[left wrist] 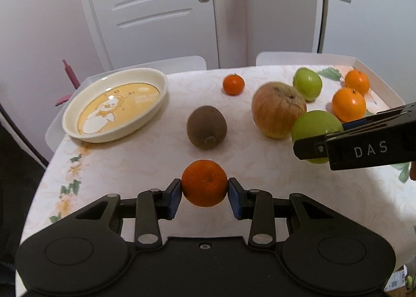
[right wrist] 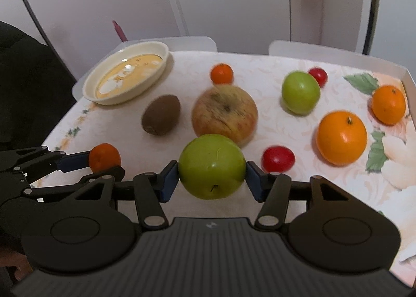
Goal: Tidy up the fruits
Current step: 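Grasp the tangerine with the left tool while the right tool grasps the green apple, then carry the tangerine and green apple with both tools over the duck bowl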
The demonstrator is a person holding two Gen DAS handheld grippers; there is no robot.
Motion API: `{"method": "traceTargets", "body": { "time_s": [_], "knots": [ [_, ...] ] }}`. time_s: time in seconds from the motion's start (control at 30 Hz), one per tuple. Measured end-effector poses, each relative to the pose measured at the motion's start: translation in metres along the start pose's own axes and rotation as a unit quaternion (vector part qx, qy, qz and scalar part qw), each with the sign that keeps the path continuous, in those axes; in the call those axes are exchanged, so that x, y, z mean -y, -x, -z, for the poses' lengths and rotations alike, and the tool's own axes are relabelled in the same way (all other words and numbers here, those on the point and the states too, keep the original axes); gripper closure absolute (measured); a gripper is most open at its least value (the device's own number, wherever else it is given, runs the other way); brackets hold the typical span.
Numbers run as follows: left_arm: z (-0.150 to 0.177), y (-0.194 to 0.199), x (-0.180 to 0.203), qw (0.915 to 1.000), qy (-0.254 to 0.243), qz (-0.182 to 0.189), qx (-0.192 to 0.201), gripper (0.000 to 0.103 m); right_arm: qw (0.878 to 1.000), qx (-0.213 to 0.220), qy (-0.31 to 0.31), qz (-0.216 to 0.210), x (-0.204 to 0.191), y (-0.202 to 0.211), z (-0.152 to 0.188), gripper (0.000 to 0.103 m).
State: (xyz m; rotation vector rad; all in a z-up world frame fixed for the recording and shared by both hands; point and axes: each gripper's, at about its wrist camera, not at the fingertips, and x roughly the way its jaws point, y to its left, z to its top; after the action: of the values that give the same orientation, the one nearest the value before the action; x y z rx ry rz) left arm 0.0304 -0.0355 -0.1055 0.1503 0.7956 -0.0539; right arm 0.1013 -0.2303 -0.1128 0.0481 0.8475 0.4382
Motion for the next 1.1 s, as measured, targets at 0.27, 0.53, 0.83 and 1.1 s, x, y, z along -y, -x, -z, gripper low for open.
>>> {"method": "traceTargets", "body": {
  "time_s": [0.27,0.53,0.83,1.1],
  "knots": [
    [-0.028,0.03,-0.04,0.9981,0.045,-0.033,0.025,0.061,0.999,0.023,0.023,-0.016,-0.026,0.019,-0.034,0.032],
    [-0.063,0.035,-0.097,0.9963,0.055,-0.052,0.041,0.061,0.999,0.038,0.02,-0.023,-0.062,0.01,-0.079,0.032],
    [-0.106,0.002,-0.15,0.9973,0.047,-0.033,0.045,0.061,0.998,0.054,0.013,-0.007,-0.099,-0.03,-0.128,0.032],
    [-0.131,-0.053,-0.177,0.9992,0.023,0.002,0.034,0.061,0.998,0.053,-0.008,0.015,-0.108,-0.079,-0.166,0.032]
  ]
}}
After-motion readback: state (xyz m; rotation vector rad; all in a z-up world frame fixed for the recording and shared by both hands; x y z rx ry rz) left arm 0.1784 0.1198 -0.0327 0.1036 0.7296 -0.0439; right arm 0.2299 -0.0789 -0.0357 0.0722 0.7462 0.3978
